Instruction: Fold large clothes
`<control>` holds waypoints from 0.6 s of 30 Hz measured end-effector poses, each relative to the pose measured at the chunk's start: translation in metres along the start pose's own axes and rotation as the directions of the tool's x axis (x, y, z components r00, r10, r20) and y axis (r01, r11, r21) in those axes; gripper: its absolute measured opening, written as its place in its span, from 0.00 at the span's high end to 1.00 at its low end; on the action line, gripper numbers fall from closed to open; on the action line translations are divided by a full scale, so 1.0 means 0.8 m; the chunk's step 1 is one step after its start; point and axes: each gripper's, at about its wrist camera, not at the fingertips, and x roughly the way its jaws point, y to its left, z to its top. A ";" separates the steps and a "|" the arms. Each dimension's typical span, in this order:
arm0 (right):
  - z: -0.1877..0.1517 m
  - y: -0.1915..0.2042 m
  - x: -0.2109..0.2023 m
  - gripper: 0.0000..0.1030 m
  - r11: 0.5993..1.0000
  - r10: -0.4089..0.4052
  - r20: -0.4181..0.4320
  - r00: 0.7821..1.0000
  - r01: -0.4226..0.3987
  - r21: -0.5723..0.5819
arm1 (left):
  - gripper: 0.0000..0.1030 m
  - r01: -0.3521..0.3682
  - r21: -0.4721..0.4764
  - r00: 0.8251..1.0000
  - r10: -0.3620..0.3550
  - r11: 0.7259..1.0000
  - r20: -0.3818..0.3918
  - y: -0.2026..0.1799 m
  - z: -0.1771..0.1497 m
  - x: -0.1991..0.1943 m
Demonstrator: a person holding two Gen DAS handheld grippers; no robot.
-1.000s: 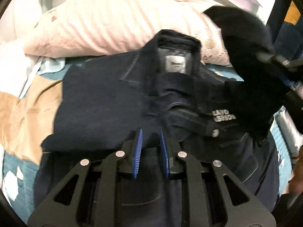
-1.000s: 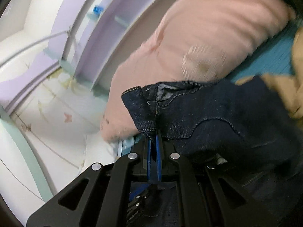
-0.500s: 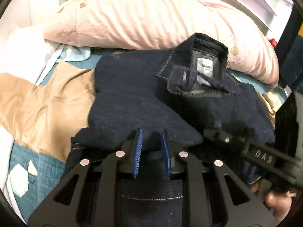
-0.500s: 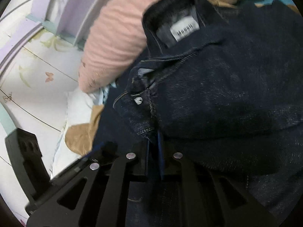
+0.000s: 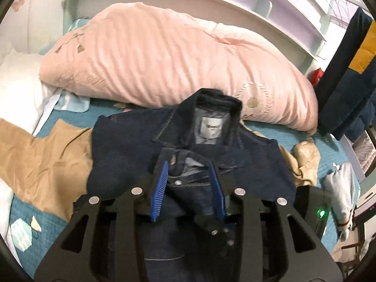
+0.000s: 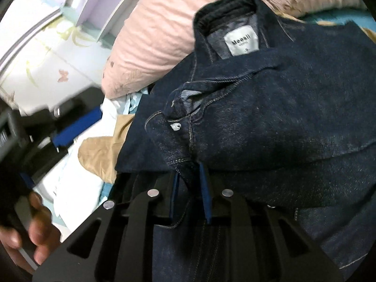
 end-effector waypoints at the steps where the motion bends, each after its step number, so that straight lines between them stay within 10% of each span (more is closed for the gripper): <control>1: 0.000 0.004 -0.001 0.79 1.000 -0.004 0.004 1.000 0.004 -0.017 | 0.62 0.005 -0.003 1.000 -0.005 1.000 0.000 -0.002 0.002 0.000; 5: 0.000 0.012 0.000 0.68 0.998 -0.027 0.012 1.000 0.028 -0.062 | 0.58 0.022 -0.020 1.000 -0.022 1.000 -0.004 -0.008 0.004 0.002; 6: -0.002 0.014 -0.002 0.52 0.996 -0.044 0.024 0.999 0.046 -0.075 | 0.56 0.017 -0.020 1.000 -0.017 1.000 -0.007 -0.008 0.004 0.002; 7: -0.003 0.019 -0.004 0.09 0.993 -0.063 0.033 0.997 0.066 -0.096 | 0.56 0.017 -0.025 1.000 -0.017 1.000 -0.010 -0.006 0.003 0.001; 18: -0.011 0.031 -0.051 0.06 0.957 -0.137 0.111 0.984 0.161 -0.240 | 0.52 0.051 -0.067 0.999 -0.051 0.996 -0.001 0.001 0.008 -0.007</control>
